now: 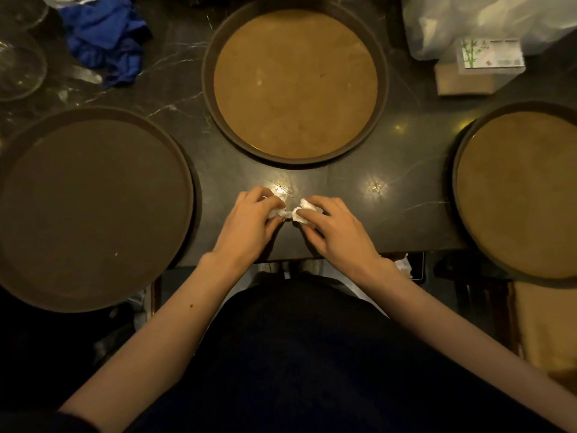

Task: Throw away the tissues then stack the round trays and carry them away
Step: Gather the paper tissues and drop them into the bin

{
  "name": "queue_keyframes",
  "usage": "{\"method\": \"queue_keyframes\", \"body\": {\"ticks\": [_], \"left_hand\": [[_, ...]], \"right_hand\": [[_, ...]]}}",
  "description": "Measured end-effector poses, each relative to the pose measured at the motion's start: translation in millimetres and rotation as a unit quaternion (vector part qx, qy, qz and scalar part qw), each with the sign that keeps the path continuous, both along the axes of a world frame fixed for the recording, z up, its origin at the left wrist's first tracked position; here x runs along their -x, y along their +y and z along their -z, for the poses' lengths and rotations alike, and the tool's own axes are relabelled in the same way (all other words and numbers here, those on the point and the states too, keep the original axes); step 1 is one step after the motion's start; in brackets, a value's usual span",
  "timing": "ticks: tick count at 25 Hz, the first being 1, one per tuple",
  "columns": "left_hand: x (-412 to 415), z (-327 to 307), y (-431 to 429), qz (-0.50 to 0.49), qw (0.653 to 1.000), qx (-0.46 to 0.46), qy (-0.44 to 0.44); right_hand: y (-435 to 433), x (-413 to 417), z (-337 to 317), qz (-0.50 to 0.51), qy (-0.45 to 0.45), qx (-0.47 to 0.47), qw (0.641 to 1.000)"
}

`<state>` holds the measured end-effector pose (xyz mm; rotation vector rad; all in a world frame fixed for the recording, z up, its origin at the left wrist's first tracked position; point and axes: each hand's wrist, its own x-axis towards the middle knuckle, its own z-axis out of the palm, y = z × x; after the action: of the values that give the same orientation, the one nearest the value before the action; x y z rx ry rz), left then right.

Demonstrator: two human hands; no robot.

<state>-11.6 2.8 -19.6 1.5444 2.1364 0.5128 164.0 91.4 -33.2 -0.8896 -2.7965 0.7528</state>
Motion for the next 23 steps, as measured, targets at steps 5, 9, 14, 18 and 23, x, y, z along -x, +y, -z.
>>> {"method": "queue_keyframes", "body": {"ticks": [5,9,14,18,23], "left_hand": [[5.4,-1.6,-14.0,0.000,1.000,-0.001,-0.014],[7.5,3.8,-30.7,0.012,0.999,-0.009,-0.029],[8.0,7.7,-44.1,0.036,0.998,-0.028,-0.049],[-6.8,-0.3,-54.4,0.037,0.997,-0.046,-0.054],[-50.3,-13.2,-70.3,0.040,0.996,-0.070,-0.045]], "right_hand": [[-22.1,4.5,-0.8,0.021,-0.008,-0.011,1.000],[-35.1,8.0,-2.7,0.043,-0.050,-0.042,0.997],[-47.5,12.7,-4.8,0.081,-0.078,-0.070,0.991],[-46.4,9.6,-11.3,0.080,-0.091,-0.065,0.991],[-59.5,-45.9,-29.4,0.110,0.020,-0.078,0.991]]}}
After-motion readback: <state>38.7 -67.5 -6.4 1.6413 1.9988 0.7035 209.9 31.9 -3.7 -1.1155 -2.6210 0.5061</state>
